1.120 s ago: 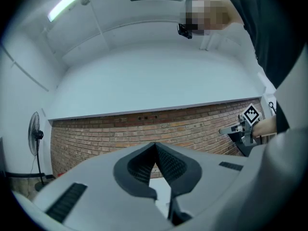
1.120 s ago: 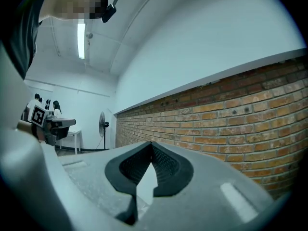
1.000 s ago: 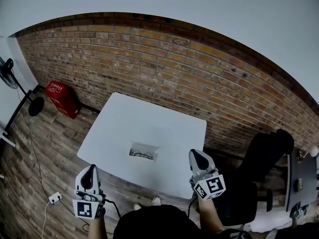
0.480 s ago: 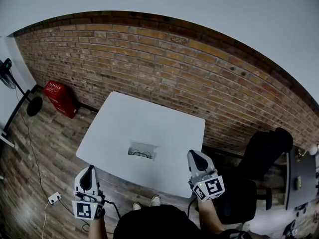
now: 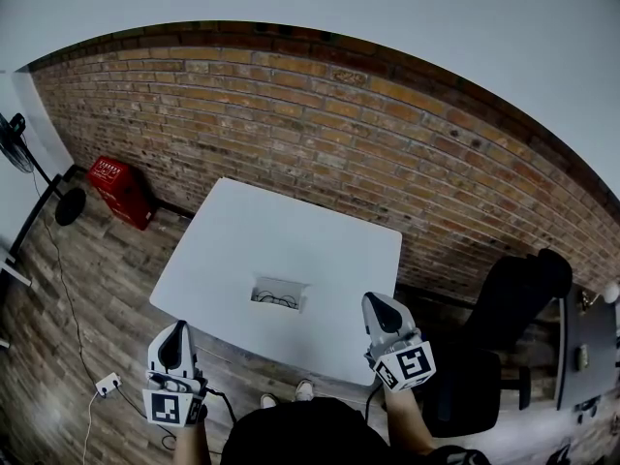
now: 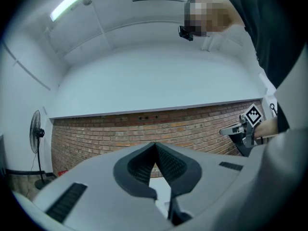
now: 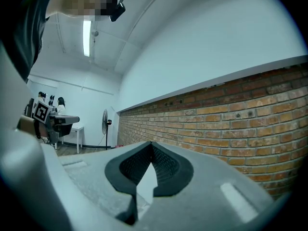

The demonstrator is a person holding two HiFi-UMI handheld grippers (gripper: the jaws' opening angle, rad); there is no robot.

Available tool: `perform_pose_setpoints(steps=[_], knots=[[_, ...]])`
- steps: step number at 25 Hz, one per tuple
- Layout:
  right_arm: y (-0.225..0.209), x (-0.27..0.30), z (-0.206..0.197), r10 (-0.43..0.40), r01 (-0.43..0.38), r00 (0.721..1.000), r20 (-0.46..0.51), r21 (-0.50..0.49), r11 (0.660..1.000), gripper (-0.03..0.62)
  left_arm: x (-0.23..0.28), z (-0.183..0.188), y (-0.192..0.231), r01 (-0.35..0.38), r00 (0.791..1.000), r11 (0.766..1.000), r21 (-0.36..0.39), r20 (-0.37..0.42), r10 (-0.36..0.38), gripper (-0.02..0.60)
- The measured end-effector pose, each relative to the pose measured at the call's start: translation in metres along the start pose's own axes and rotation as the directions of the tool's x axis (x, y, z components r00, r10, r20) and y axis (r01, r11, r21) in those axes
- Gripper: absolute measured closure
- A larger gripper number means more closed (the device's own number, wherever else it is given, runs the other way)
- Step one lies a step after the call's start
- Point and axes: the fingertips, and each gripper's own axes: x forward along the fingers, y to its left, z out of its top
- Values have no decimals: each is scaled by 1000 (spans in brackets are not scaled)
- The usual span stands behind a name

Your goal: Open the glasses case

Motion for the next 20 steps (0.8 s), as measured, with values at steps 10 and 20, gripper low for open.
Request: perform_pose_setpoints(steps=[10, 20], knots=[[2, 1, 1, 13, -13, 1000, 0, -9, 1000, 589, 0, 6, -2, 3, 999, 1000, -1, 38, -3, 575], [1, 2, 1, 21, -21, 1000, -5, -14, 1000, 589, -2, -7, -3, -5, 1000, 1000, -15, 2, 5, 575]])
